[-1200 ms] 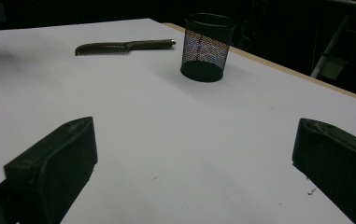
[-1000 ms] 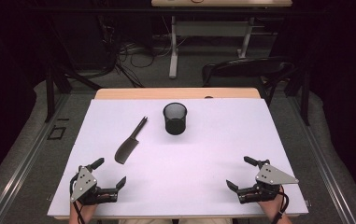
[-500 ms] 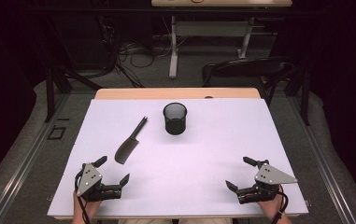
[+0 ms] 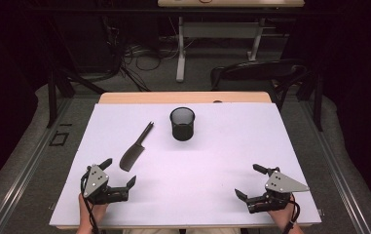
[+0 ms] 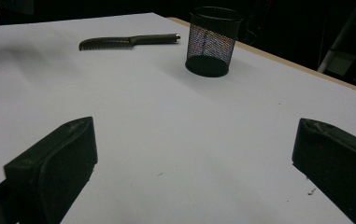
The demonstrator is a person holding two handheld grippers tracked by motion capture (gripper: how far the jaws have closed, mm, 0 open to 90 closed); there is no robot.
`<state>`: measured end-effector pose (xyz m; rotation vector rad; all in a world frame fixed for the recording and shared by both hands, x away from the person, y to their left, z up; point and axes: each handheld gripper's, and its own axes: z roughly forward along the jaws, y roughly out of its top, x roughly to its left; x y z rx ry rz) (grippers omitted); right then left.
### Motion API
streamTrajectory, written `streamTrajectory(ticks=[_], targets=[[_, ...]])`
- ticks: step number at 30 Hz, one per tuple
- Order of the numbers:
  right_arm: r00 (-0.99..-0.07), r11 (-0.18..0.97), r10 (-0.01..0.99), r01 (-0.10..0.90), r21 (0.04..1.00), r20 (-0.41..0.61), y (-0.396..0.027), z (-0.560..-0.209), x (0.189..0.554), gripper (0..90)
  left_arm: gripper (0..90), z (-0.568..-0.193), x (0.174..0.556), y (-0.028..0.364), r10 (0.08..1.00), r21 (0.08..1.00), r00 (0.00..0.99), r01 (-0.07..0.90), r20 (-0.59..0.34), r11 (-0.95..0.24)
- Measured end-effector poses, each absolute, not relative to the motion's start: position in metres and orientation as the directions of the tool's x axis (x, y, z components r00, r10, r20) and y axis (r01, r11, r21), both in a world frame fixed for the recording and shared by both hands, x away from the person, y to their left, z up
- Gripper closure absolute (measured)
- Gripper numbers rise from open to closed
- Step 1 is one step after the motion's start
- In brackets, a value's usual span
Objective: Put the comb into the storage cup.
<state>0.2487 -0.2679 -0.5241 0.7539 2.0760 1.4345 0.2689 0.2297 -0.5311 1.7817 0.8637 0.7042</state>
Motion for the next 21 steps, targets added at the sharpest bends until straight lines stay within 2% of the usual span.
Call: streamTrajectory(ticks=[21], targets=[[-0.723, 0.3, 0.685, 0.164, 0.94, -0.092, -0.267, -0.525, 0.25, 0.0, 0.1, -0.526, 0.29, 0.222, 0.814, 0.924, 0.58, 0.29, 0.035, -0.247]])
